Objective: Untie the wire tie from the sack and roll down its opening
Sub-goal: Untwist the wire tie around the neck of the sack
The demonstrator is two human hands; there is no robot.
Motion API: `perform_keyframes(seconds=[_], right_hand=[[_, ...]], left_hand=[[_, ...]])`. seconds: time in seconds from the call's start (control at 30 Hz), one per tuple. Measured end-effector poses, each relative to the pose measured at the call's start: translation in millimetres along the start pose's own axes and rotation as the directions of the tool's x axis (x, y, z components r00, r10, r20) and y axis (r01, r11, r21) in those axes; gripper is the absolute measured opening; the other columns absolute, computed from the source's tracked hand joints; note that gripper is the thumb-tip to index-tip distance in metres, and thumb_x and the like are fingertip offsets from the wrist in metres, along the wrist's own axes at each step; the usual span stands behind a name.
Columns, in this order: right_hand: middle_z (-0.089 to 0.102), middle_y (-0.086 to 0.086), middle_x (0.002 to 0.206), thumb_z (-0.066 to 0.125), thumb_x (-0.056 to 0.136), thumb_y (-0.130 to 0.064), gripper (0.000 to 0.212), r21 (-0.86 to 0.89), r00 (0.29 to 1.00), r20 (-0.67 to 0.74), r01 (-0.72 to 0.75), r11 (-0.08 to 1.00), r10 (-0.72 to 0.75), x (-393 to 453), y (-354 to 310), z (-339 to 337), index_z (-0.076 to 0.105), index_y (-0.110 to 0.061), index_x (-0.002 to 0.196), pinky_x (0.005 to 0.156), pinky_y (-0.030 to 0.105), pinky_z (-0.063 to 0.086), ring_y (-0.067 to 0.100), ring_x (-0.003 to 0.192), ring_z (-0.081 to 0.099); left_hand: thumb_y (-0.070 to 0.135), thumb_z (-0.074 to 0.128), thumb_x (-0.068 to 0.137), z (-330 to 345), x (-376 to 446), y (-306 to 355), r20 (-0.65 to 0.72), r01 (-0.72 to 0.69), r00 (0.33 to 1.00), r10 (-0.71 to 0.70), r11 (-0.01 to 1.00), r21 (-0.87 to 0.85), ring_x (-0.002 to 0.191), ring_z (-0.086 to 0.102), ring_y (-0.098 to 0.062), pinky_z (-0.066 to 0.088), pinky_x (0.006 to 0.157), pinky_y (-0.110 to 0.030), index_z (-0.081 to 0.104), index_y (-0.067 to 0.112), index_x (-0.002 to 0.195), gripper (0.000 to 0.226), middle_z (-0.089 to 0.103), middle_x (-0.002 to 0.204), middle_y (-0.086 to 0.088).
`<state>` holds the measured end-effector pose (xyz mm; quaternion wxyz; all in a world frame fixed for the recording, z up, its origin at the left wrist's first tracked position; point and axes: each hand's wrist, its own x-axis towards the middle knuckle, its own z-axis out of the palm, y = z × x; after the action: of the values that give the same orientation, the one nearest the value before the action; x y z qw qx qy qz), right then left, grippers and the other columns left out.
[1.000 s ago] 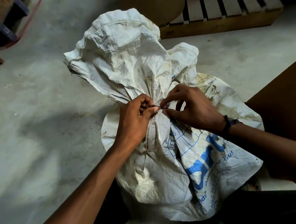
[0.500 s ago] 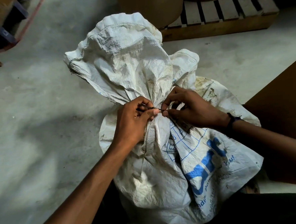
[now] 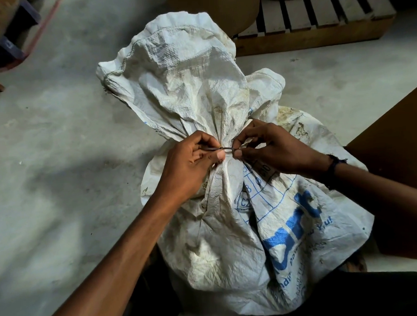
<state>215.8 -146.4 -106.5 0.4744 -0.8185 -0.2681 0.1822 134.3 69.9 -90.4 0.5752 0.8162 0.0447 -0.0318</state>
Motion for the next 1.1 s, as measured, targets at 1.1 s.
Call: perform_keyframes(seconds=[1.1], right_hand=[[0.053, 0.017, 0.115, 0.064, 0.103, -0.029, 0.011, -0.025, 0.992, 0.125, -0.024, 0.999, 0.027, -3, -12, 3, 0.073, -0.024, 0.101, 0.088, 0.015, 0.046, 0.015, 0.102, 0.056]], left_hand=[[-0.001, 0.070, 0.093, 7, -3, 9, -0.068, -0.016, 0.997, 0.027, 0.988, 0.154, 0.077, 0.076, -0.005, 0.056, 0.075, -0.015, 0.072, 0.010, 0.095, 0.011, 0.077, 0.083, 0.000]])
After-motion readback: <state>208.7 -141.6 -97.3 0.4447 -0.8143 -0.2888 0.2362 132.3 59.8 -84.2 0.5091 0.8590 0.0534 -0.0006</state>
